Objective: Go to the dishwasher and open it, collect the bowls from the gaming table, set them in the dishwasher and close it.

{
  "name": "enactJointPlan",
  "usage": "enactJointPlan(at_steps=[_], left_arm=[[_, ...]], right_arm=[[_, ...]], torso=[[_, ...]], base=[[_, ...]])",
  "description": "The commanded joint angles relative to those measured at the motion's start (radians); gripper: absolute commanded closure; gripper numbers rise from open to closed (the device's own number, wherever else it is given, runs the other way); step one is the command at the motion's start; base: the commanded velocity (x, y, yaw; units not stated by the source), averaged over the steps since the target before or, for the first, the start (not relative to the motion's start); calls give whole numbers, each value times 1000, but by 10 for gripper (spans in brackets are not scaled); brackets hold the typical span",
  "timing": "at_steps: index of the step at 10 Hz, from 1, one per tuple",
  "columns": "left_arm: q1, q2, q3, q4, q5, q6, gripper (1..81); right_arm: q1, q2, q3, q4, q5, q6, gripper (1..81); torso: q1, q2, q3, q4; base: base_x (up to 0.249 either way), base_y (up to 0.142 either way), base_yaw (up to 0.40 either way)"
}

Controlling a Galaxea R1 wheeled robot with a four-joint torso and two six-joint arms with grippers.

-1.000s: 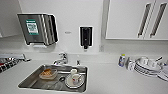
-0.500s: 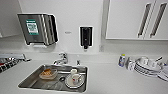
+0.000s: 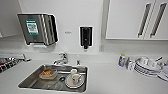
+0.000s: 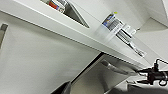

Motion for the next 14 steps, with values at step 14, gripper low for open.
enactJointPlan(at_steps=[14], left_arm=[[-65,-8,10,51,7,16,10]], right_arm=[[77,165,-213,140,-54,4,10]], torso=[[0,0,0,0]], base=[[0,0,0]])
